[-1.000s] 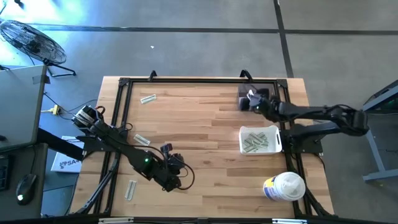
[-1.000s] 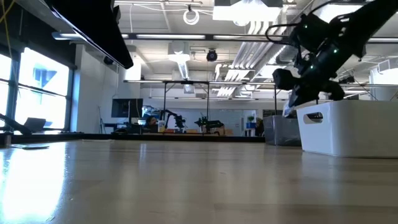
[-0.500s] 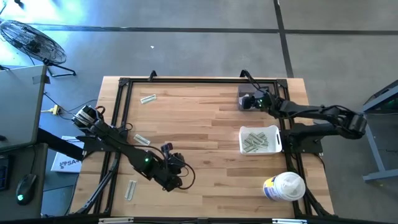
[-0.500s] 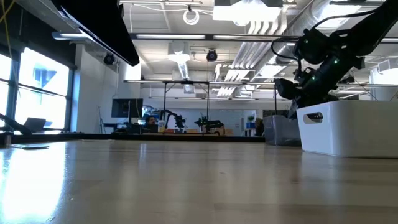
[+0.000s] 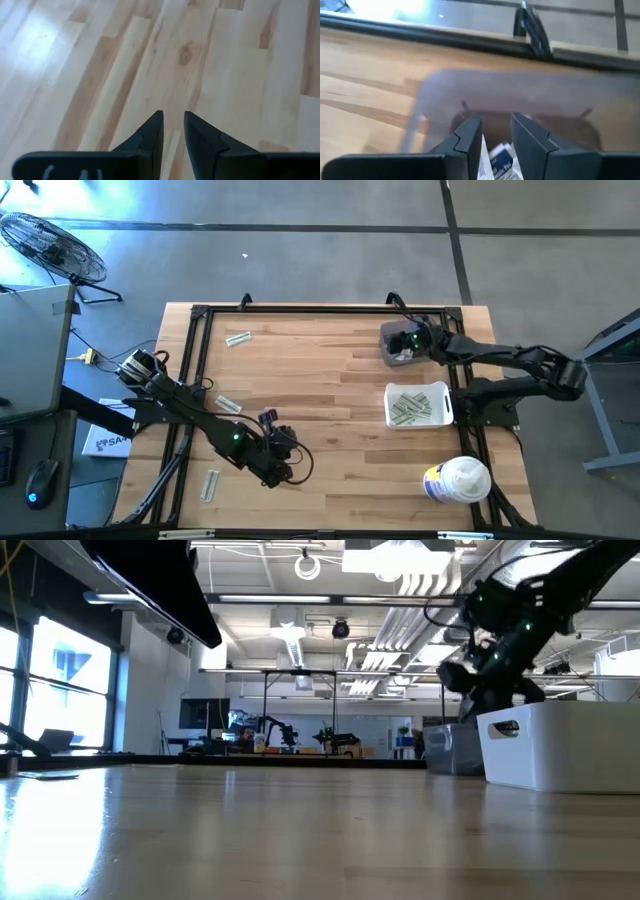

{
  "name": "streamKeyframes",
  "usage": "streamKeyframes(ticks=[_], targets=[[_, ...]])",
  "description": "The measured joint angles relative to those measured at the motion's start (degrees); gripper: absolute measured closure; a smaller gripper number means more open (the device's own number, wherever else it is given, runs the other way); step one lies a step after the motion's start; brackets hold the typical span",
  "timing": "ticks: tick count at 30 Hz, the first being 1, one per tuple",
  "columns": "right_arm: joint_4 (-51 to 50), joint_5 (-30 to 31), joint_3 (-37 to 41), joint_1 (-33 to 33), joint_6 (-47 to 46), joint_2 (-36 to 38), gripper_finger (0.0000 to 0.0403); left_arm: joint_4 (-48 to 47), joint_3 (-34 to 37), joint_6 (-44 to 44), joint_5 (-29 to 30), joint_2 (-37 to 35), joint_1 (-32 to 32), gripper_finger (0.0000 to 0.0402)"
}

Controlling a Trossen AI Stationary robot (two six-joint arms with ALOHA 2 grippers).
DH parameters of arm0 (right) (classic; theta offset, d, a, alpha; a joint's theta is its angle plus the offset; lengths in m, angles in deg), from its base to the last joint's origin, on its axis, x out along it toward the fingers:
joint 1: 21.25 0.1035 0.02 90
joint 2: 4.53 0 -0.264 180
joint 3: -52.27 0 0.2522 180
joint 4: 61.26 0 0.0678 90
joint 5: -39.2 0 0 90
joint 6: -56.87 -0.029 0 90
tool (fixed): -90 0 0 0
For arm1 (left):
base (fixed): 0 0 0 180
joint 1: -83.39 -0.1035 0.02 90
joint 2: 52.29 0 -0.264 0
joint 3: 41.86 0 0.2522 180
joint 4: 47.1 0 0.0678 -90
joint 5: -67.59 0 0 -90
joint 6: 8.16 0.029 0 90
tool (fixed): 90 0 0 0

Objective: Pick & Place First Aid Supplies
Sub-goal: Put the bandage into the white bin

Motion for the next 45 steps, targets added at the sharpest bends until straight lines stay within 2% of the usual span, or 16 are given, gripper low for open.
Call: streamKeyframes(ticks=[6, 11, 14, 19, 22, 25, 30, 33, 38, 45], targets=[[-12.6, 1.4, -9.4, 4.6, 2.7, 5.1, 0.0303, -2.0, 0.0, -1.2, 3.5, 0.0, 0.0, 0.0328], [-14.9, 2.0, -12.3, 14.7, 1.3, 7.2, 0.031, -8.5, 0.0, -7.5, 4.9, 0.0, -0.6, 0.0328], [-11.1, 1.9, -11.0, 23.4, -0.1, 7.1, 0.0315, -17.0, 0.0, -15.6, 4.7, 0.0, -1.9, 0.0328], [1.9, 3.5, -6.9, 38.6, -1.0, 6.0, 0.032, -30.2, 0.0, -28.5, 5.1, 0.0, -5.5, 0.0328], [11.6, 6.0, -5.0, 46.5, 1.7, 4.6, 0.032, -34.8, 0.3, -31.1, 5.3, -0.3, -9.6, 0.0328], [18.4, 8.3, -4.8, 52.6, 5.0, 2.2, 0.032, -34.6, 2.8, -30.3, 4.8, -1.6, -15.9, 0.0328], [25.4, 10.6, -4.8, 59.0, 7.8, -2.3, 0.032, -27.0, 11.3, -26.4, 3.6, -4.2, -28.9, 0.0328], [27.4, 11.6, -4.8, 61.1, 7.9, -4.7, 0.032, -18.0, 16.7, -22.8, 4.5, -5.0, -35.9, 0.0328], [29.9, 12.4, -4.8, 62.1, 7.9, -7.7, 0.032, -2.7, 23.1, -14.4, 3.2, -5.0, -46.8, 0.0328], [29.8, 13.0, -4.8, 61.3, 7.9, -9.8, 0.032, 7.4, 27.2, -13.3, 3.9, -5.0, -58.1, 0.0328]])
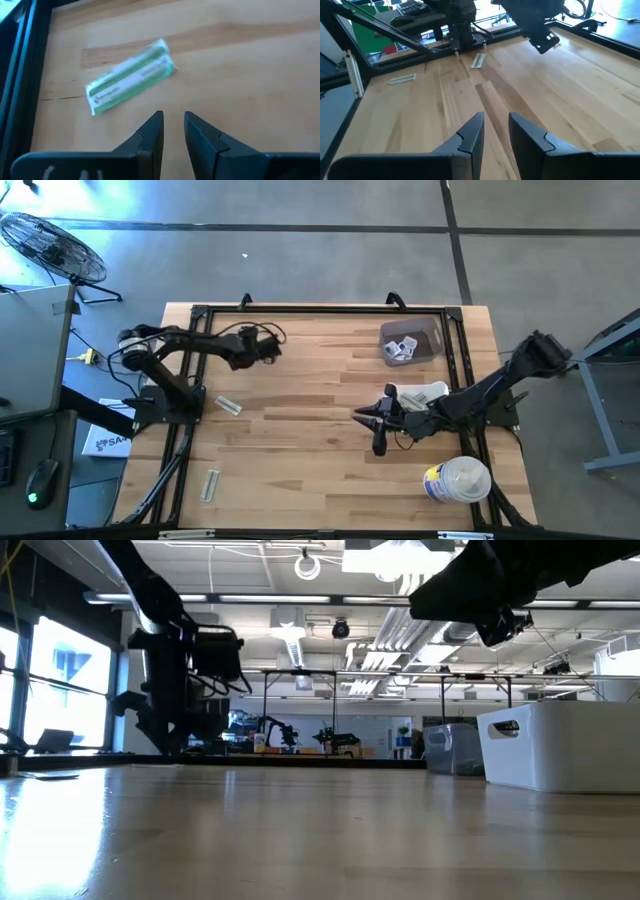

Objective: Pick & Place First Aid Supplies
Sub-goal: Put the bandage into the white bin

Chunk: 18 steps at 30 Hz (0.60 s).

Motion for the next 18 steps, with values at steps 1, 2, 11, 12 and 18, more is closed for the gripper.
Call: streamKeyframes(ticks=[1, 2, 11, 12, 18], targets=[[0.0, 0.0, 0.0, -0.1, 0.0, -0.2, 0.032, 1.2, 0.6, -0.1, -0.1, 0.0, -1.0, 0.0328], [0.0, 0.1, 0.0, -0.1, 0.0, -0.4, 0.032, 2.8, 1.2, -0.1, -0.2, 0.0, -1.8, 0.0328], [0.0, 0.0, 0.0, -0.1, -0.2, -0.6, 0.032, 22.6, 6.9, 4.2, 1.5, 0.7, -6.6, 0.0328], [0.0, 0.0, 0.0, -0.1, -0.2, -0.6, 0.032, 24.2, 7.2, 5.0, 1.6, 1.0, -6.9, 0.0328], [-0.1, 0.4, 0.0, -0.1, -0.4, -0.6, 0.032, 26.9, 7.3, 5.7, 2.7, 4.3, -9.2, 0.0328]])
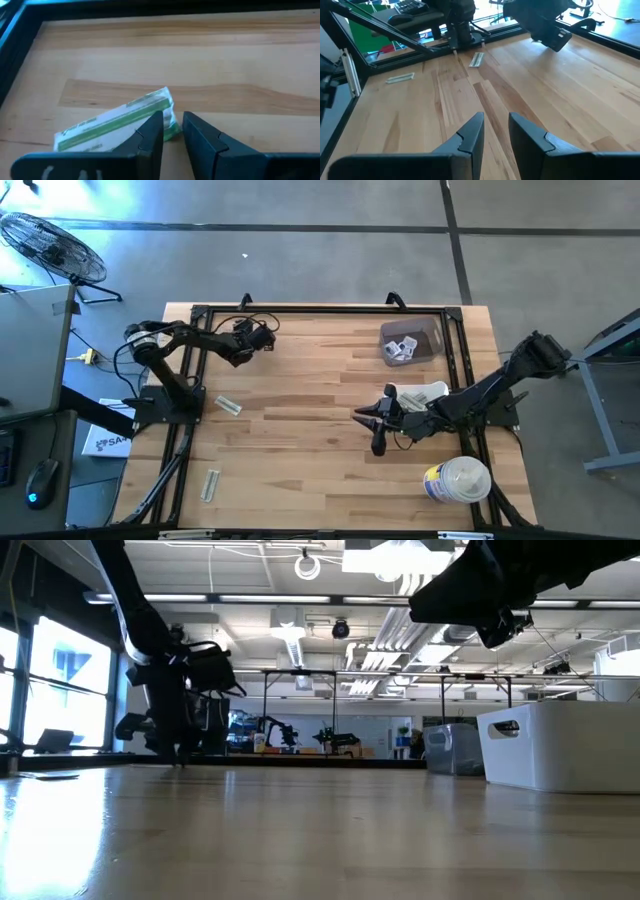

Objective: Pick & Place First Aid Supplies
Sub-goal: Put the bandage into the white bin

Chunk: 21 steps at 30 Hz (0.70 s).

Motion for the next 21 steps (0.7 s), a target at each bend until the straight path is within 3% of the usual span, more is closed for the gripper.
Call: streamKeyframes(ticks=[9, 16, 21], targets=[[0.0, -0.3, 0.0, 0.0, 0.0, 0.0, 0.032, 2.0, -0.3, 0.1, 2.4, 4.9, -0.5, 0.0331], [0.0, -0.5, 0.0, 0.0, 0.0, 0.0, 0.032, 1.7, -0.3, 0.3, 0.8, 5.1, -0.5, 0.0394], [-0.5, -0.5, 0.0, 0.0, 0.0, 0.0, 0.032, 0.9, -0.4, 2.9, -0.8, 4.6, -0.6, 0.0394]])
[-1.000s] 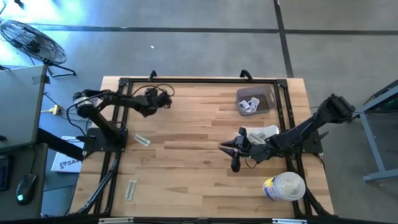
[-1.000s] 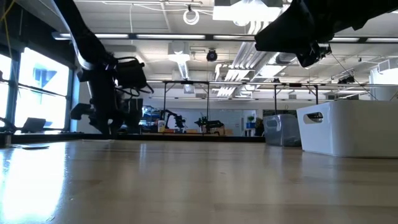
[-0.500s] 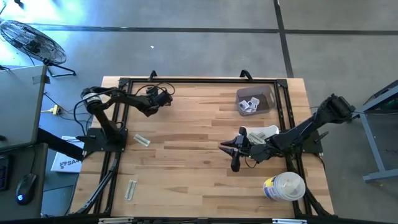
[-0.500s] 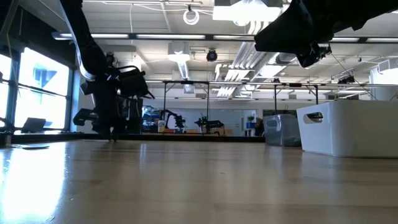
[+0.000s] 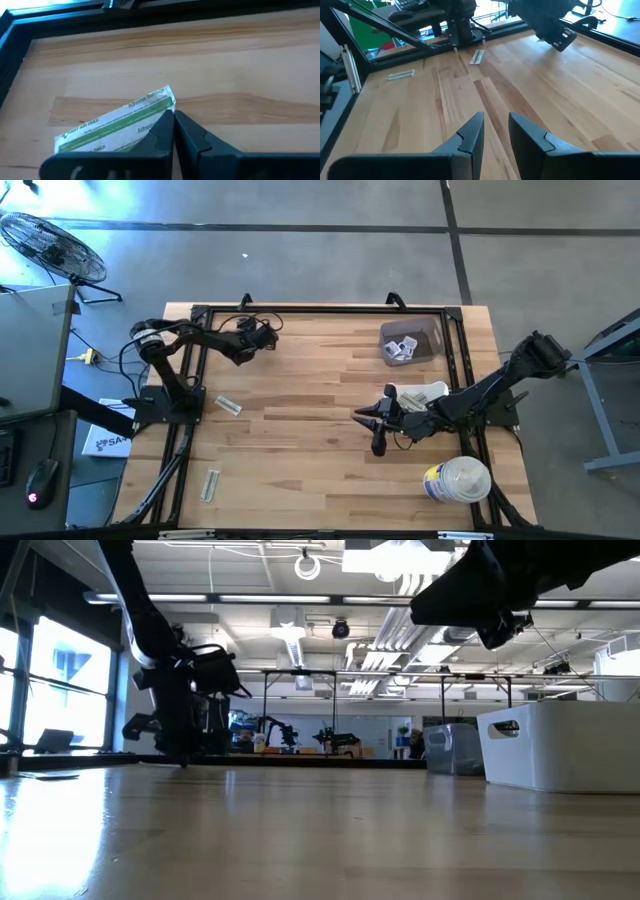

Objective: Pick & Place First Aid Supplies
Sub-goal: Put the bandage into the white bin

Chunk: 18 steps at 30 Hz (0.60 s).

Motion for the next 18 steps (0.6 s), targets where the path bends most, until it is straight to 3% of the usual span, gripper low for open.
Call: streamKeyframes(ticks=[4, 9, 14, 18], targets=[[-1.0, -0.2, 0.0, 0.0, -0.2, 0.0, 0.032, -0.6, 0.1, 3.4, -1.6, -3.1, 2.2, 0.0399], [-1.0, -0.4, 0.0, 0.0, -0.9, 0.0, 0.032, -0.7, 0.5, 6.2, -5.4, -10.9, 9.2, 0.0401], [-2.0, 1.9, 0.0, 0.0, -1.1, 0.0, 0.032, 4.4, 0.3, 11.5, -3.8, -17.6, 21.0, 0.0401], [-2.6, 1.9, 0.0, 0.1, 0.5, 0.0, 0.032, 11.6, 0.2, 16.2, -6.7, -20.1, 31.0, 0.0401]])
